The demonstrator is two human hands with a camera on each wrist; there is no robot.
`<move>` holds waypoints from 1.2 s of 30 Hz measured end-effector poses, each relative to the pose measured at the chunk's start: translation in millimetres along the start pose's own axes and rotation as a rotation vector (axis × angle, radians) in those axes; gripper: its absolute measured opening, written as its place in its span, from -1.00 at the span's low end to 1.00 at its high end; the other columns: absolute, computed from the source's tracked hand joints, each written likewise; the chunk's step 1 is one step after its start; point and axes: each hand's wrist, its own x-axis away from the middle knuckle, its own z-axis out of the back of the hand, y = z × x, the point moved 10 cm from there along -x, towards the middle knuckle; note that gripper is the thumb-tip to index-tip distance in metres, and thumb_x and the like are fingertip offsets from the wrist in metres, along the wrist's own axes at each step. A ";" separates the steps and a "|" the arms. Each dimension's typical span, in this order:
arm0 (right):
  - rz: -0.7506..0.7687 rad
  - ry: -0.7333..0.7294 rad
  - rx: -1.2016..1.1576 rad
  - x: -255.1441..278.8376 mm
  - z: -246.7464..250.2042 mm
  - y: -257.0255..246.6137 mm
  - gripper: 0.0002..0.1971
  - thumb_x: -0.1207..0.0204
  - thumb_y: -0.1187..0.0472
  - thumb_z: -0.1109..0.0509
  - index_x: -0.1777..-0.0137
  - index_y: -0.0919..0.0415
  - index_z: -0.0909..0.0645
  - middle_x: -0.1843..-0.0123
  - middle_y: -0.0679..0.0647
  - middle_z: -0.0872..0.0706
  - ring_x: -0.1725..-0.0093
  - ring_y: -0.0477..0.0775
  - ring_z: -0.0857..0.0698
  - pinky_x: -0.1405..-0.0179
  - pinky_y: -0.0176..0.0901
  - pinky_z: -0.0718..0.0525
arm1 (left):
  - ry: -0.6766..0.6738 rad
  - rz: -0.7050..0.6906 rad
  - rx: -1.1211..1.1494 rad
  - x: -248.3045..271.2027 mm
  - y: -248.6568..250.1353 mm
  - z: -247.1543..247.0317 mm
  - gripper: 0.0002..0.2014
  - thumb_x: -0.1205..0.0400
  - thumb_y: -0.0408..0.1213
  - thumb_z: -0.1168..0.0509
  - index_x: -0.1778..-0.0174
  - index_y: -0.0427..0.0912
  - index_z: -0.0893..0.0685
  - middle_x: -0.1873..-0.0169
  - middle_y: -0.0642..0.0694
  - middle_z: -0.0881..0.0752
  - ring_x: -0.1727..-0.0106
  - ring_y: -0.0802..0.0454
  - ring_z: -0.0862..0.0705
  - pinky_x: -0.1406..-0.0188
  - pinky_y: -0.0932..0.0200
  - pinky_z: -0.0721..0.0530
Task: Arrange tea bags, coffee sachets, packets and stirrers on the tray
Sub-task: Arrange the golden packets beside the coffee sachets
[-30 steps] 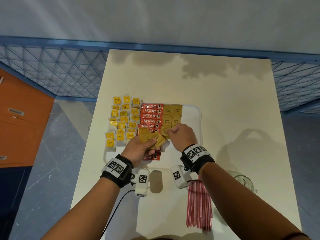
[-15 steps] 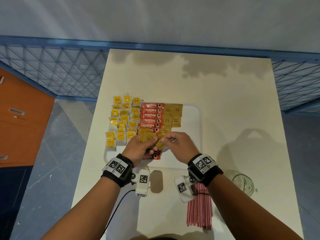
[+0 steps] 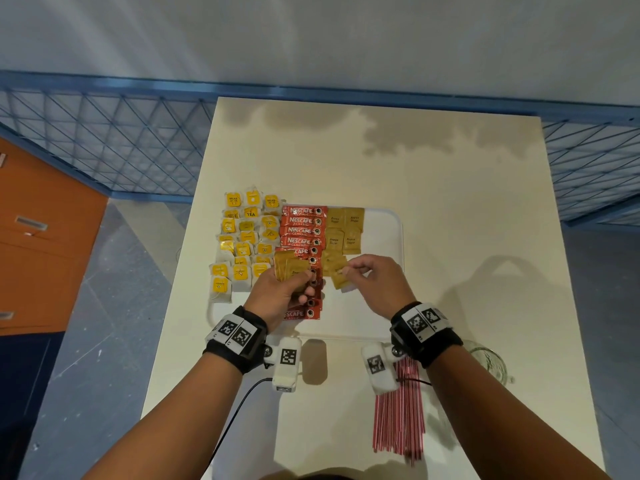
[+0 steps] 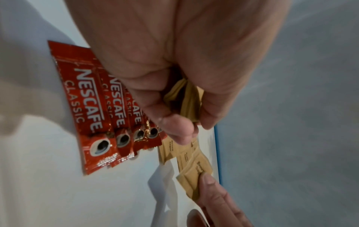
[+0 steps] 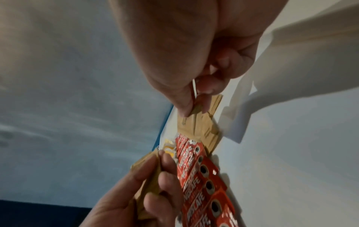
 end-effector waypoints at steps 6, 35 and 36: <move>-0.072 0.098 0.027 -18.1 21.8 6.4 -0.81 -0.62 0.03 -0.53 -0.10 0.11 -0.82 0.03 -0.07 -0.81 0.05 -0.09 -0.72 -0.07 -0.14 -0.67 | -0.008 0.014 0.057 -0.8 -2.8 -1.6 -0.77 -0.74 -0.32 -0.32 -0.22 -0.40 -0.71 -0.01 -0.40 -0.78 0.01 -0.31 -0.79 0.02 0.01 -0.83; 0.173 -0.042 0.227 -14.0 -29.8 -18.9 -0.83 -0.65 0.07 -0.49 -0.19 -0.02 -0.81 0.05 -0.16 -0.72 0.09 -0.08 -0.70 -0.12 0.05 -0.77 | -0.024 0.046 0.184 6.7 -7.5 -9.9 -0.77 -0.80 -0.45 -0.16 -0.25 -0.26 -0.70 -0.13 -0.31 -0.83 0.00 -0.18 -0.86 0.26 0.19 -0.82; 0.172 -0.040 0.236 -14.6 -31.4 -18.9 -0.83 -0.65 0.07 -0.48 -0.19 -0.02 -0.81 -0.03 -0.09 -0.77 0.04 -0.05 -0.73 -0.14 0.05 -0.77 | -0.029 0.044 0.180 6.9 -7.1 -10.0 -0.77 -0.80 -0.44 -0.17 -0.26 -0.26 -0.70 -0.13 -0.32 -0.83 -0.01 -0.18 -0.86 0.28 0.20 -0.81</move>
